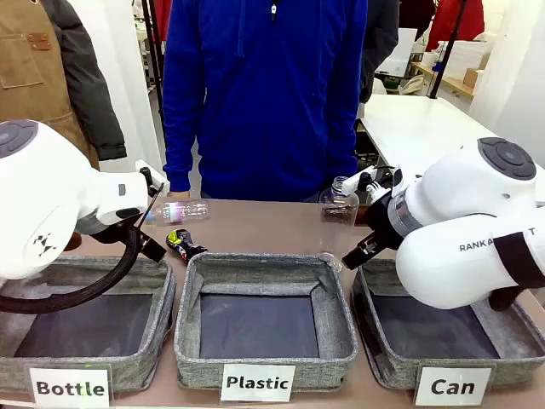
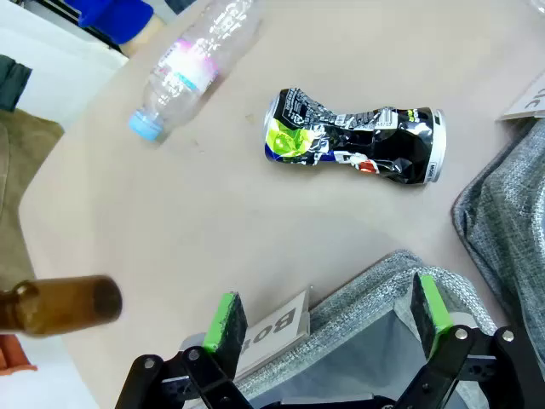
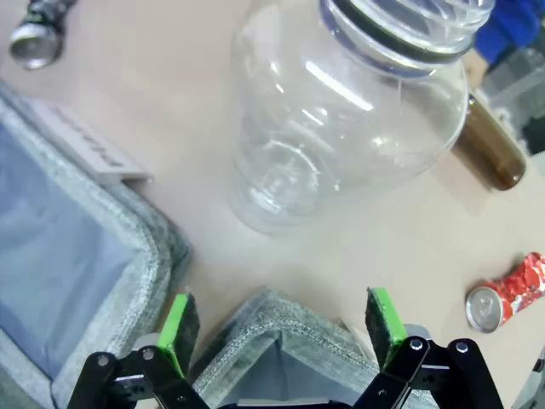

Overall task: Sort the can waste into the basket.
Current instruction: Pick up the can waste from the table and place it in the right Fabric basket.

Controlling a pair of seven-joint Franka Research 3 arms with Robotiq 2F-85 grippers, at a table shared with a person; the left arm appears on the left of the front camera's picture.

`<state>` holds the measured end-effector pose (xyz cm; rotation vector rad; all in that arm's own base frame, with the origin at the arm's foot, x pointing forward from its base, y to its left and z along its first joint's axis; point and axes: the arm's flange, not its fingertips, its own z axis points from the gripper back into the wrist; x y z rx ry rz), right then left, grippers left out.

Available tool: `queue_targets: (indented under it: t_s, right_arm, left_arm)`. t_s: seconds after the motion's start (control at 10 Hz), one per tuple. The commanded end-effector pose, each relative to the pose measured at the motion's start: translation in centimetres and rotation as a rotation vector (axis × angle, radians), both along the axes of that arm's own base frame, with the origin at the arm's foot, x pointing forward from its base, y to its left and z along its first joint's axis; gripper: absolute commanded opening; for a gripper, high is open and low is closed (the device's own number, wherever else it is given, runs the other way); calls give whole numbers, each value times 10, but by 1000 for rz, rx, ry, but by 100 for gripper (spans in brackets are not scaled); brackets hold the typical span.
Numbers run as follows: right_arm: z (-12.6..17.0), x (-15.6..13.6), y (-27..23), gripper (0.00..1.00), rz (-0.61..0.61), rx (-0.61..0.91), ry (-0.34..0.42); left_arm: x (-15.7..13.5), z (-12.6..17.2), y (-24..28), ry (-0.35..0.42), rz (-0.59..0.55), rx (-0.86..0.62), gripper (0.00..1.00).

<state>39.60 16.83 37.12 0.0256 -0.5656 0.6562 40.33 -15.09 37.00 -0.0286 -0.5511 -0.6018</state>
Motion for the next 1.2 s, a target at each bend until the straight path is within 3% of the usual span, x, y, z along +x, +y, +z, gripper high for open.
queue_targets:
  t_s: [0.0, 1.1]
  right_arm:
    - [0, 0, 0, 100, 0, 0, 0]
    - [0, 0, 0, 100, 0, 0, 0]
  left_arm:
    - [0, 0, 0, 0, 0, 0, 100]
    - [0, 0, 0, 0, 0, 0, 100]
